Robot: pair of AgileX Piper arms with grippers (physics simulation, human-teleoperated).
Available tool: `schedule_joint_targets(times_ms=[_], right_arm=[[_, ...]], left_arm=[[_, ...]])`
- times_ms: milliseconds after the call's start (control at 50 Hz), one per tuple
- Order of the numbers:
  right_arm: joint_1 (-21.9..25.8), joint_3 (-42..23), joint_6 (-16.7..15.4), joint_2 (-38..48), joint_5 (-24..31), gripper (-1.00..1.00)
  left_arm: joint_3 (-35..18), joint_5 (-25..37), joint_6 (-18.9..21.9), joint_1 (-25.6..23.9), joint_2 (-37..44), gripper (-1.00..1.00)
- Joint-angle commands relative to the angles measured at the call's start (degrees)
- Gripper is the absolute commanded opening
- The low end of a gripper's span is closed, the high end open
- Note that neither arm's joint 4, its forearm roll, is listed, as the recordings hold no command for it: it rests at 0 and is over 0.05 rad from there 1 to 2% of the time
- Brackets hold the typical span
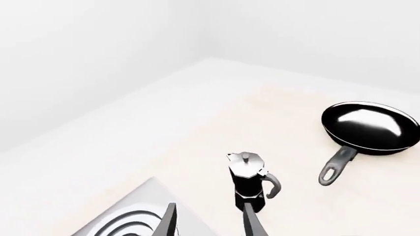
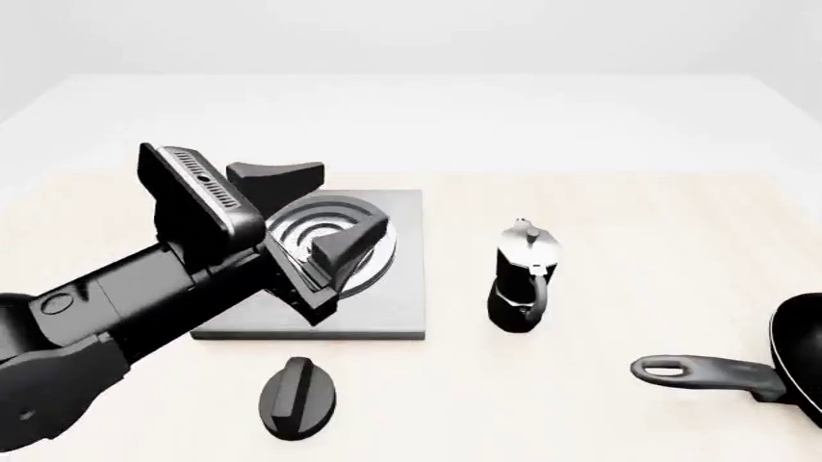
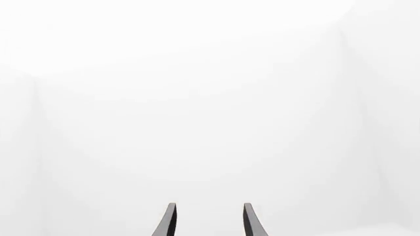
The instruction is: Put the frying pan on the stove.
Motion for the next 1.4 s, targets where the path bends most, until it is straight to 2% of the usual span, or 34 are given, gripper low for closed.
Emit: schedule_joint_targets(times_ms=[20,460,1240,1400], right_arm=[[-0.1,-1.6,-0.1,0.0,0.8,1.0],[0.1,-3.0,-0.3,0.0,1.5,1.0],[-1.3,-3.9,1.0,0.0,1.3,1.0],[-1.5,-3.8,1.1,0.0,1.2,1.0]], left_arm=[[-4.2,0.8,0.4,-3.4,5.1,1.0],[-14.6,4.7,1.5,-12.4,15.7,1.0],[-29.3,13.2,0.5,-21.1,28.7,1.0],[-31.9,14.9,0.6,-21.5,30.9,1.0]])
